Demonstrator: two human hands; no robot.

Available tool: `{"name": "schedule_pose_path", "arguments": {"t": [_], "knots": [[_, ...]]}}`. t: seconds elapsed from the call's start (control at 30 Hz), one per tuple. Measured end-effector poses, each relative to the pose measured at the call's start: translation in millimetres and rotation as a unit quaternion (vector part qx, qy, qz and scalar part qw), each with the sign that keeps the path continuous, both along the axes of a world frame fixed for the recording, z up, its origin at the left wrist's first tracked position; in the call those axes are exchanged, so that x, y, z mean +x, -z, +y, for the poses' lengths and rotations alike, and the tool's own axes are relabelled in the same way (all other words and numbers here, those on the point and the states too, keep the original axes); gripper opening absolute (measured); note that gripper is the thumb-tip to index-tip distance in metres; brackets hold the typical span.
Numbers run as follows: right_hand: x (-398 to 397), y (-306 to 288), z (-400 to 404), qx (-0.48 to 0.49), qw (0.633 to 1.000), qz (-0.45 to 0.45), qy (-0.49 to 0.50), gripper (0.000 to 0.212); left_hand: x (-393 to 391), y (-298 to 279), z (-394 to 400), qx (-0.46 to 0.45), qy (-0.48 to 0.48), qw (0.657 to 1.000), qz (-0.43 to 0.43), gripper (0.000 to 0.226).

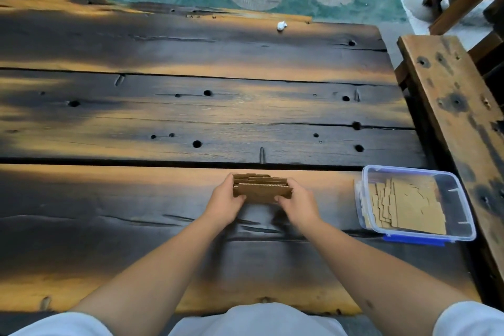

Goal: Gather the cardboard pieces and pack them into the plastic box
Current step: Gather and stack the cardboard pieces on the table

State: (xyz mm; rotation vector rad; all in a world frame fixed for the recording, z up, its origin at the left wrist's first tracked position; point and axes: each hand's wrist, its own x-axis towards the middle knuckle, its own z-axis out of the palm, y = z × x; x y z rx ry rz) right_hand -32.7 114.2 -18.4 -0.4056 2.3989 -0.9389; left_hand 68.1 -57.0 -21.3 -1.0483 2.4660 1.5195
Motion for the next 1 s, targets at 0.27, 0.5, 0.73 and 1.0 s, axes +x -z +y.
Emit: {"name": "schedule_pose_path", "arguments": {"t": [0.27,0.5,0.73,1.0], "knots": [[-3,16,-1,0.017,1.000,0.016,-0.019,0.023,-6,5,-3,0.014,0.017,1.000,0.005,0.051],[-5,30,-3,0.000,1.000,-0.020,0.009,0.050,-8,17,-2,0.023,0.041,0.999,-0.021,0.051],[-2,39,1,-0.008,0.999,-0.042,0.002,0.045,-7,26,0,0.041,0.035,0.998,-0.039,0.048],[-8,32,3,0.014,0.998,-0.048,-0.030,0.039,-2,27,-3,-0.008,0.044,0.998,-0.036,0.036]]}}
